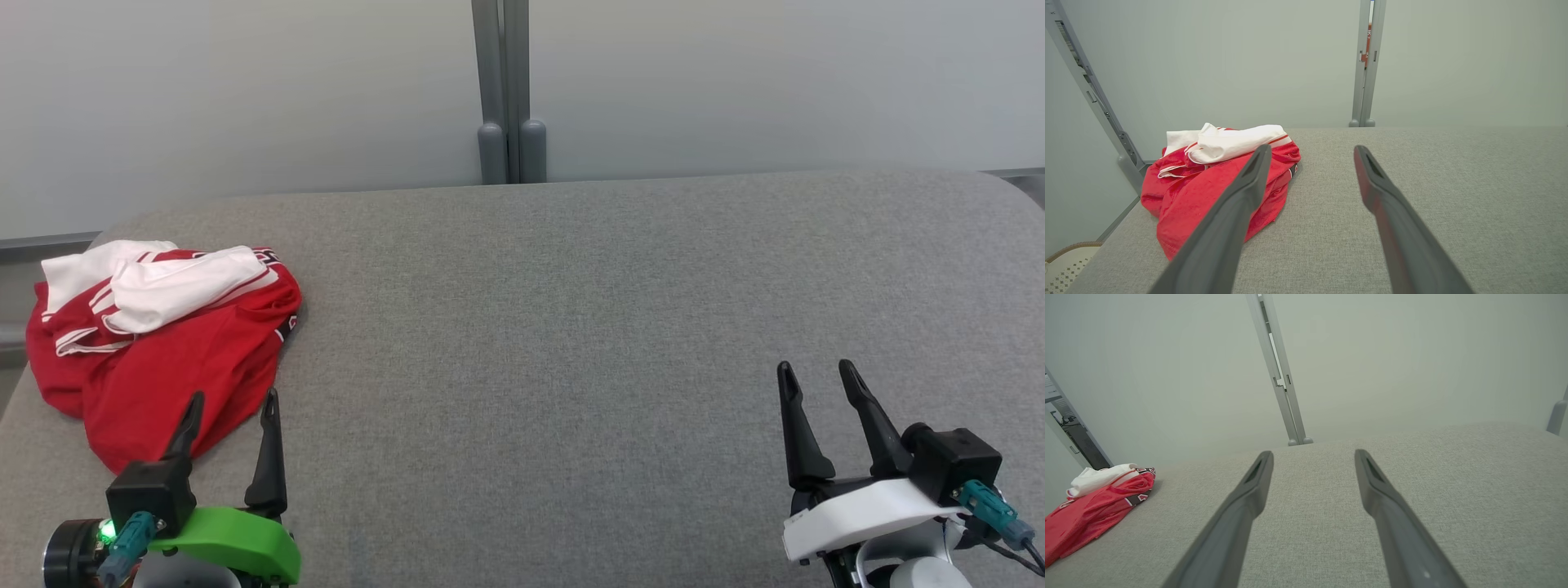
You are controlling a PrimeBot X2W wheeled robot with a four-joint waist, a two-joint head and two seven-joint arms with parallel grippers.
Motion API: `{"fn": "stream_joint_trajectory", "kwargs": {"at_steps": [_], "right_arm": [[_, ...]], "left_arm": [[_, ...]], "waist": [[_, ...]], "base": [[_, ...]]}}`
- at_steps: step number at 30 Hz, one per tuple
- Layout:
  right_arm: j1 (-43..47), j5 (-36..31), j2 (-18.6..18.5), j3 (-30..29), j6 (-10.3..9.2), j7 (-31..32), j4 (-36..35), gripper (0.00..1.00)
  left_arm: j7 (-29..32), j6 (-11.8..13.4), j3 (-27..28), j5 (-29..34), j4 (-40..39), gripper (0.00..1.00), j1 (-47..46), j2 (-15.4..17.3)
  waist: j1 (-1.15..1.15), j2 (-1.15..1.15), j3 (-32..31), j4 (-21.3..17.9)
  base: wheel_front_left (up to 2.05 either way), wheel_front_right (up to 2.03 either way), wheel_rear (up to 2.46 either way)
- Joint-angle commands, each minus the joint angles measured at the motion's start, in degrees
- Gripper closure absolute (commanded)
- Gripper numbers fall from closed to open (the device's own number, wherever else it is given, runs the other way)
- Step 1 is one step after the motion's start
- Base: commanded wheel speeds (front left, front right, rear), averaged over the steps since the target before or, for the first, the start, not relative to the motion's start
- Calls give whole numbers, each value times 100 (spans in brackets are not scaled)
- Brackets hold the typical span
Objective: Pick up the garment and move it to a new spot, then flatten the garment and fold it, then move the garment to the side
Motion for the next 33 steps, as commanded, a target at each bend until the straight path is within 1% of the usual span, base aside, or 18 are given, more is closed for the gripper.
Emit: {"fn": "stream_joint_trajectory", "kwargs": {"at_steps": [1, 6, 23, 33], "right_arm": [[56, -105, -25, -16, 2, 0, -57, 0], [82, -127, -25, -80, 2, 31, -52, 0], [100, -48, -24, -144, 1, 90, 7, 0], [82, -31, -24, -143, 1, 98, 40, 0]], "left_arm": [[7, 44, 15, 85, -30, 0, 68, 36], [8, 14, 63, -50, 8, 0, 102, 50], [176, 113, 61, -183, -35, 0, 151, 89], [135, 156, 14, -216, -46, 0, 157, 110]], "waist": [[0, 0, 0, 4], [0, 0, 5, 13], [0, 0, 4, 36], [0, 0, 8, 57]], "base": [[0, 0, 0], [0, 0, 0], [0, 0, 0], [0, 0, 0]]}}
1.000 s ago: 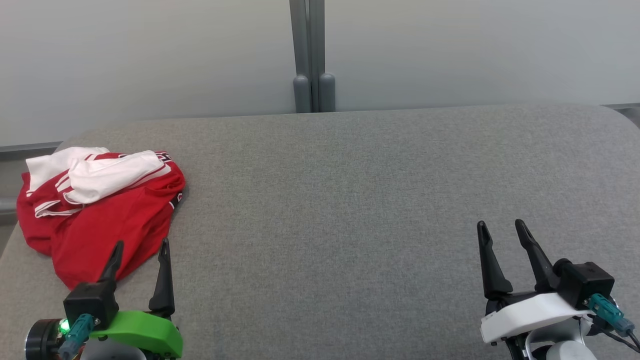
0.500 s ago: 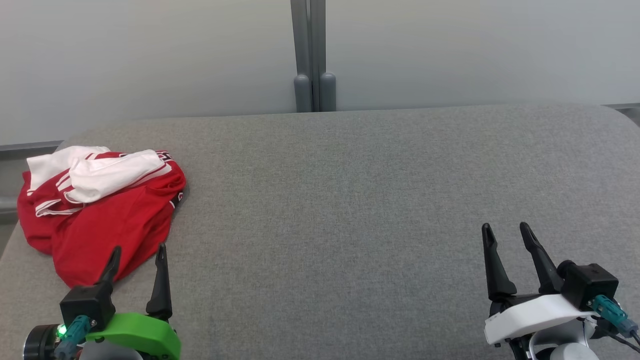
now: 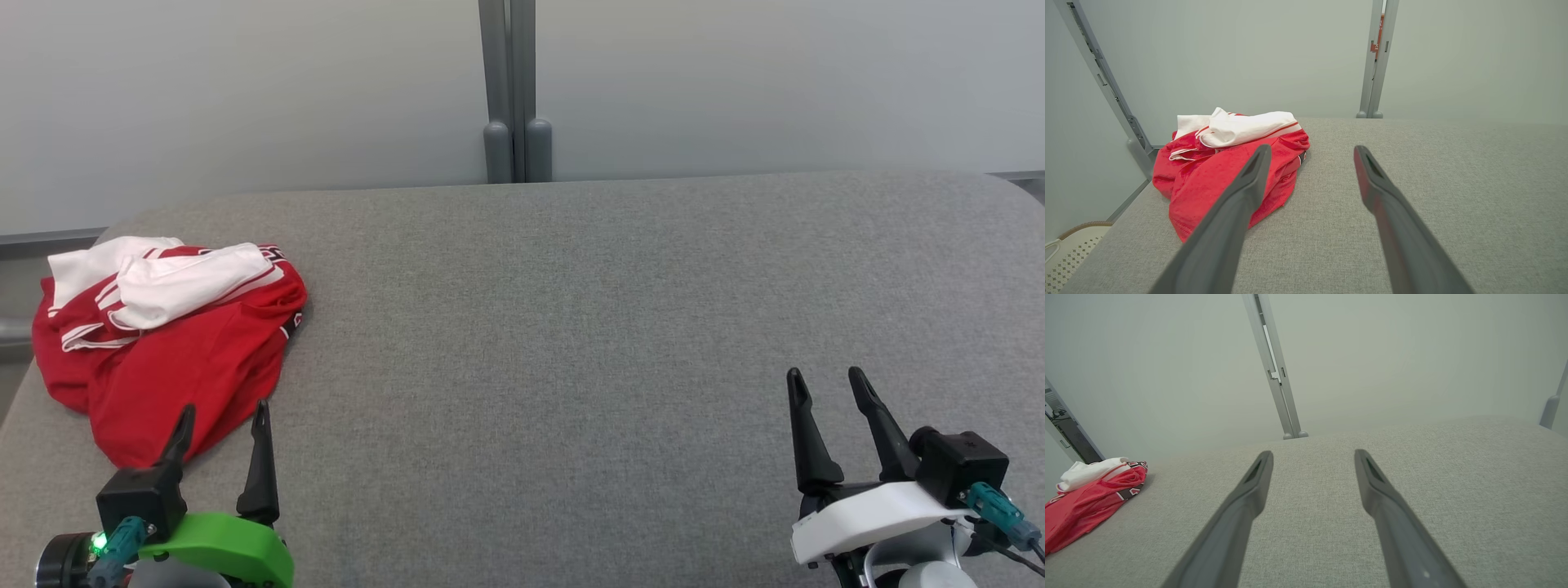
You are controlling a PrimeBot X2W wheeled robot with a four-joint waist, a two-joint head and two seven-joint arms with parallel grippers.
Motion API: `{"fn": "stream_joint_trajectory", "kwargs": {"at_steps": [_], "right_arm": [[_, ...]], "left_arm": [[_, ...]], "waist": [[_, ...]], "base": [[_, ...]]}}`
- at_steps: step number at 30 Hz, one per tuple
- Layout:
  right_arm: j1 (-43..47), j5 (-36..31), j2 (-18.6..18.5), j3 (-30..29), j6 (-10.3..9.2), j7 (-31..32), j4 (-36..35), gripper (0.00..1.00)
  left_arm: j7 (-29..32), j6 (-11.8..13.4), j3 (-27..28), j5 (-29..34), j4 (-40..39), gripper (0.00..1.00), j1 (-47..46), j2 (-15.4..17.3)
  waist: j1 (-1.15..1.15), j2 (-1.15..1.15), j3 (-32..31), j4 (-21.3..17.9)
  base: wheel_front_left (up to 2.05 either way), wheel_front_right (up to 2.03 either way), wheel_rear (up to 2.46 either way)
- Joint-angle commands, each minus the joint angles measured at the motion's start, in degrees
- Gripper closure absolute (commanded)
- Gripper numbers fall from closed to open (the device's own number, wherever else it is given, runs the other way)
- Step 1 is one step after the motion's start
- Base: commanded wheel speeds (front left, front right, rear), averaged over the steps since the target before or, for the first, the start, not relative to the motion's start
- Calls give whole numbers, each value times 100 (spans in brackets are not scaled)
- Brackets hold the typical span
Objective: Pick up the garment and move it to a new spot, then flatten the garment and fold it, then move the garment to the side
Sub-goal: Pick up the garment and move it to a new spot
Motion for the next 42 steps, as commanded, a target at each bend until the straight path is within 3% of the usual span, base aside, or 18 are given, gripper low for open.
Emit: {"fn": "stream_joint_trajectory", "kwargs": {"at_steps": [1, 19, 42], "right_arm": [[33, 22, -22, -5, 1, -5, 6, 0], [87, 45, -21, 51, 0, 95, -43, 0], [187, 43, -21, 113, 0, 222, 49, 0]], "left_arm": [[-25, 13, -10, -46, -17, 0, 57, 39], [6, 113, 6, -119, 22, 0, 49, 132], [15, 200, -24, -160, 163, 0, 46, 266]], "waist": [[0, 0, 1, 5], [0, 0, -7, 377], [0, 0, -38, 1767]], "base": [[0, 0, 0], [0, 0, 0], [0, 0, 0]]}}
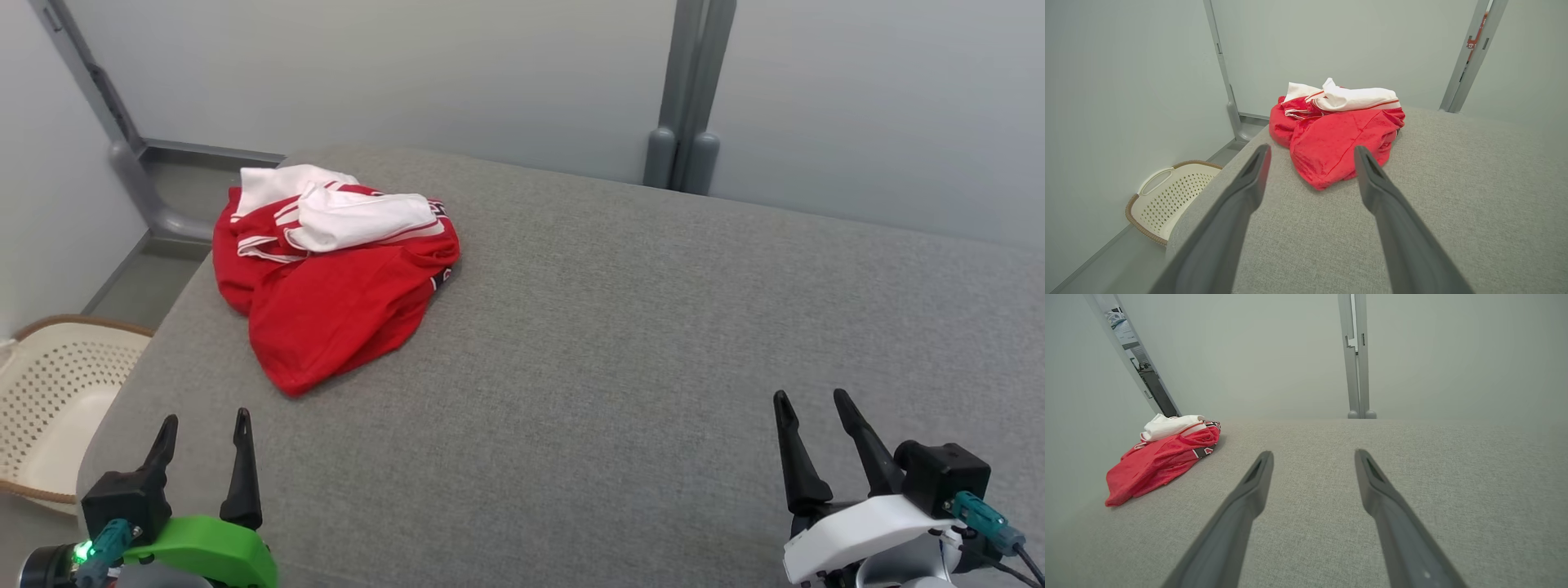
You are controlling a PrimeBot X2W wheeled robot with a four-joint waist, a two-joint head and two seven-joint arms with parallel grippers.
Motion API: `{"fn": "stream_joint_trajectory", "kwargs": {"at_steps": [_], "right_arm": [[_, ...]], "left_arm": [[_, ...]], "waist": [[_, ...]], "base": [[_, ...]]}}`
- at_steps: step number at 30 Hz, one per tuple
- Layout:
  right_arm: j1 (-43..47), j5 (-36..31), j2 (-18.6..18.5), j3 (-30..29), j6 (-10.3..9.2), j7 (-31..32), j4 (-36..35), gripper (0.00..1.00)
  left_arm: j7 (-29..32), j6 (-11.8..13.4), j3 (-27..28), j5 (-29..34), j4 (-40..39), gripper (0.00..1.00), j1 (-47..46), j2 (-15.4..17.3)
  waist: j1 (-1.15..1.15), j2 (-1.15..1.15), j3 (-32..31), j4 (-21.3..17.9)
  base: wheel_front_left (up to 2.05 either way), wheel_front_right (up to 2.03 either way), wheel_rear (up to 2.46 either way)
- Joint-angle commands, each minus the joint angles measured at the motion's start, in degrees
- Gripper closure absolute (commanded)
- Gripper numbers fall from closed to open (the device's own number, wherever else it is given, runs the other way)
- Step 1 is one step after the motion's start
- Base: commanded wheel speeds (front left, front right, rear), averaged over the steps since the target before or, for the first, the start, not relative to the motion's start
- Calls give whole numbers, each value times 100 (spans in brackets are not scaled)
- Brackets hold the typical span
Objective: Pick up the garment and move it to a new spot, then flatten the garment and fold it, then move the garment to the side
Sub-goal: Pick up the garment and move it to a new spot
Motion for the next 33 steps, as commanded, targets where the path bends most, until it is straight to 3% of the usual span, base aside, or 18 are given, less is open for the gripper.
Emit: {"fn": "stream_joint_trajectory", "kwargs": {"at_steps": [1, 19, 33], "right_arm": [[32, -7, -20, 10, 0, 11, 33, 0], [-69, 30, -21, 186, 0, -61, 168, 0], [-174, -92, -21, 304, 0, -57, 101, 0]], "left_arm": [[-42, 20, 1, -5, 9, 0, 36, 44], [-179, 111, -14, -22, 82, 0, 52, 138], [-236, 200, -11, -74, 57, 0, 103, 176]], "waist": [[0, 0, 5, 283], [0, 0, 40, 1101], [0, 0, 68, 1160]], "base": [[0, 0, 0], [0, 0, 0], [0, 0, 0]]}}
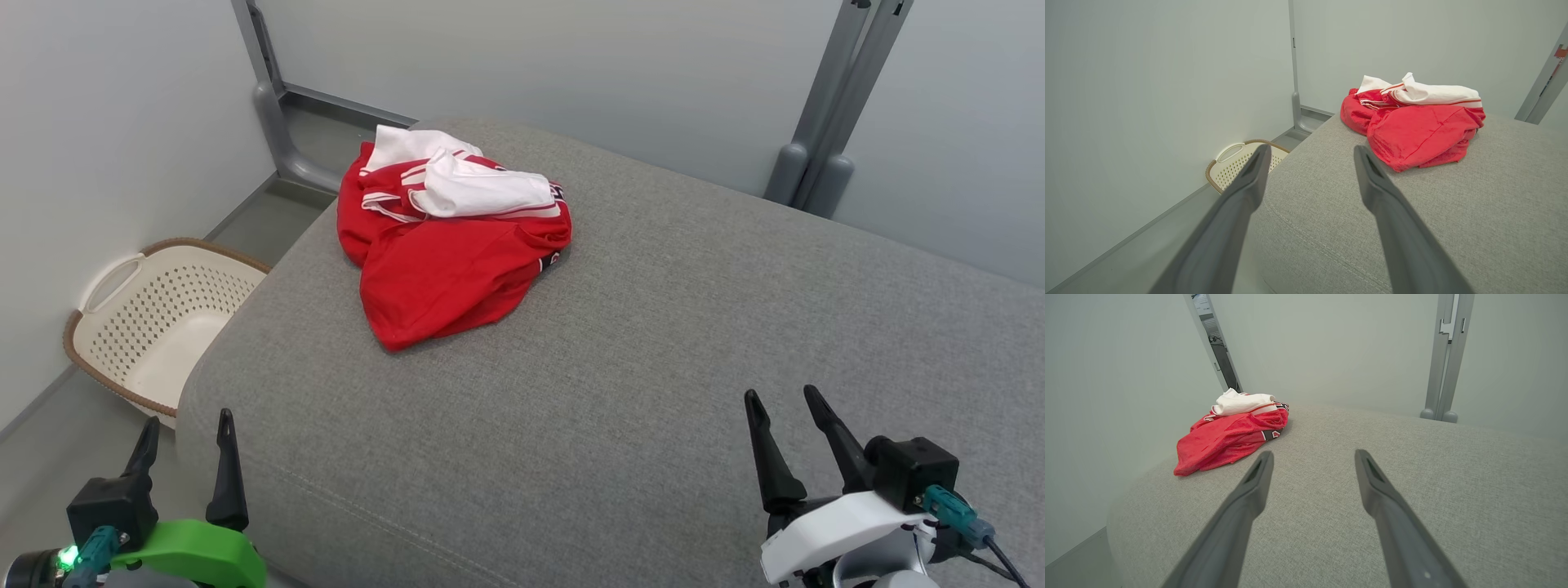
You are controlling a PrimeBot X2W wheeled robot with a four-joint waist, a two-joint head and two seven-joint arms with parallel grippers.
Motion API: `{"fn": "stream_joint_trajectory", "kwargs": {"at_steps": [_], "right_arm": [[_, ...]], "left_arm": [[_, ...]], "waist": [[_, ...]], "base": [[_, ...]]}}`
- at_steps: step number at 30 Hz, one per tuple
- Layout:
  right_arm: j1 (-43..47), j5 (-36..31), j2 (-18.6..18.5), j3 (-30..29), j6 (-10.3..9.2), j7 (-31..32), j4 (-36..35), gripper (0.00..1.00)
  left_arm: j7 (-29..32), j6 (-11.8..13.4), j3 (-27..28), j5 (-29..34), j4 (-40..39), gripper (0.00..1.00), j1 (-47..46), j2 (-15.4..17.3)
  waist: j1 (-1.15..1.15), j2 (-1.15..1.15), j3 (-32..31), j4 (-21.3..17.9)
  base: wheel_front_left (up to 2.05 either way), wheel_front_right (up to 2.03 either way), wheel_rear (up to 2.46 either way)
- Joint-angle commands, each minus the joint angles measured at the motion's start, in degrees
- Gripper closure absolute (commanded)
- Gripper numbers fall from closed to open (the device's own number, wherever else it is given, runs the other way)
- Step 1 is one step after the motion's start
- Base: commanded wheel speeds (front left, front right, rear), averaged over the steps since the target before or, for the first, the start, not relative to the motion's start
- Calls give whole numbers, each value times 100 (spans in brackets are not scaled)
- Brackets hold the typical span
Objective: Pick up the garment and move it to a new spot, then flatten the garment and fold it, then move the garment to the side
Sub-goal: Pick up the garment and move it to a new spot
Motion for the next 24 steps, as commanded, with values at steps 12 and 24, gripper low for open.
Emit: {"fn": "stream_joint_trajectory", "kwargs": {"at_steps": [12, 24], "right_arm": [[-179, -255, -23, 31, 0, 57, -316, 0], [-632, -625, -21, -170, 0, 268, -776, 0]], "left_arm": [[-104, -97, 22, -150, 118, 0, -488, 152], [-189, -510, 209, -449, 736, 0, -2429, 636]], "waist": [[0, 0, 290, -545], [0, 0, 1355, -1861]], "base": [[0, 0, 0], [0, 0, 0]]}}
